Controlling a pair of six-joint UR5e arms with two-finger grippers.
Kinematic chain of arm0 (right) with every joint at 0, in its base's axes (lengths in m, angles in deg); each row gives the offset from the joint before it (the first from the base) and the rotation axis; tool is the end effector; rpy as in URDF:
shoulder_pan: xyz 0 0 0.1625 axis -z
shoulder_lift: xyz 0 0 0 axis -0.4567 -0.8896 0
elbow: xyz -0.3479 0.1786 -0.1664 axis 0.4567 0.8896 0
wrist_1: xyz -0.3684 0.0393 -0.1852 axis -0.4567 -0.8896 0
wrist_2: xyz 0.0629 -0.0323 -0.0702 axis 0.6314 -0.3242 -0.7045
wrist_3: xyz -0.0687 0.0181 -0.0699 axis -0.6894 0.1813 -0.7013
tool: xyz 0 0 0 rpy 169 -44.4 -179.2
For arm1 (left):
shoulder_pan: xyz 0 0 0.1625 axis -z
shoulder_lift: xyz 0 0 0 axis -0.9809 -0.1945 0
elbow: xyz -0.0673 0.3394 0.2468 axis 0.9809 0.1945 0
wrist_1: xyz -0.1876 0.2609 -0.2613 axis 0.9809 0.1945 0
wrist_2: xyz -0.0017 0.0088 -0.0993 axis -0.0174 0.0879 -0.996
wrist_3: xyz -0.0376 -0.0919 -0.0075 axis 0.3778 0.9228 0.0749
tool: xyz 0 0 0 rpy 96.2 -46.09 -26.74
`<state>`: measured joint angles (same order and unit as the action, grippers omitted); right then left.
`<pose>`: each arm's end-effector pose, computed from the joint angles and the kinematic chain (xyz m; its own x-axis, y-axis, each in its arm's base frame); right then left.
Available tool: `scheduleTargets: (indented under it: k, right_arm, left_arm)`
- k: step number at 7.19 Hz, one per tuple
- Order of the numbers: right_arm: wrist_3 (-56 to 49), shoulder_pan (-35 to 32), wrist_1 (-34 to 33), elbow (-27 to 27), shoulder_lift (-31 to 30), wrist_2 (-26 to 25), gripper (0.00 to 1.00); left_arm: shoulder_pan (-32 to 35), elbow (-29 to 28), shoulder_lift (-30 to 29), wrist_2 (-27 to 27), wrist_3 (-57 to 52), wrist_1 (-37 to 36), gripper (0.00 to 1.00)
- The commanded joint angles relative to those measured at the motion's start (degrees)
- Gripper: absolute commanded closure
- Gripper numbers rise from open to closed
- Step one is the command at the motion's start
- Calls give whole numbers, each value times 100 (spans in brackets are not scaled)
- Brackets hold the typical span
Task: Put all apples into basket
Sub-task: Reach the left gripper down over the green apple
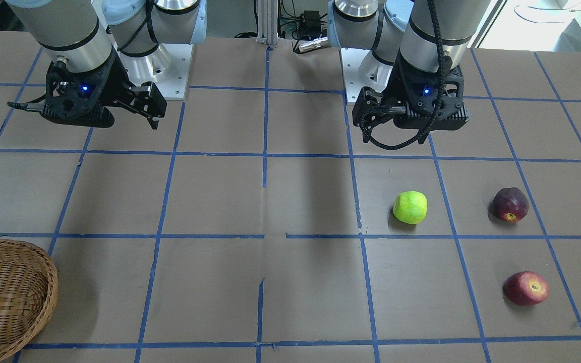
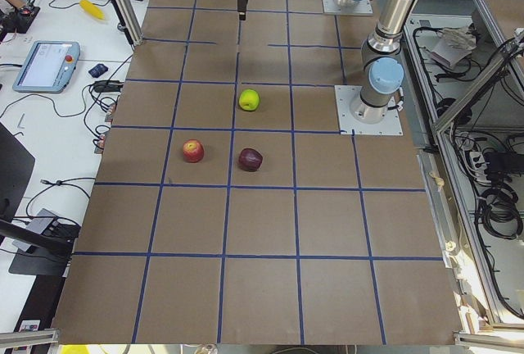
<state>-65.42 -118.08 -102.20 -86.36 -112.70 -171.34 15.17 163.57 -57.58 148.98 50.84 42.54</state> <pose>0.1406 -0.4798 0.4643 -0.9977 0.0661 0.0126 0.0671 0.9910 0.1155 -0.1645 -0.5066 0.4938 -0.9985 0.0375 -0.0404 0.0384 0.9990 -0.0217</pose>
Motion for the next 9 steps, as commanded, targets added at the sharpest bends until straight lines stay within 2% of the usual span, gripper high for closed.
scheduleTargets:
  k: [1, 5, 7, 8, 9]
  right_arm:
    - [52, 2, -26, 8, 0, 0, 0]
    - [96, 2, 0, 17, -17, -9, 0]
    - [105, 11, -26, 17, -88, -9, 0]
    - [96, 2, -35, 17, -88, -9, 0]
    - [96, 11, -26, 8, -88, -9, 0]
  left_arm:
    - [0, 2, 0, 11, 1, 9, 0]
    - [-271, 169, -8, 3, -131, 0, 0]
    - [-648, 256, -122, 55, -1171, -53, 0]
    - [-972, 518, -131, 38, -1369, -157, 0]
    - [-1150, 956, -218, 55, -1414, -724, 0]
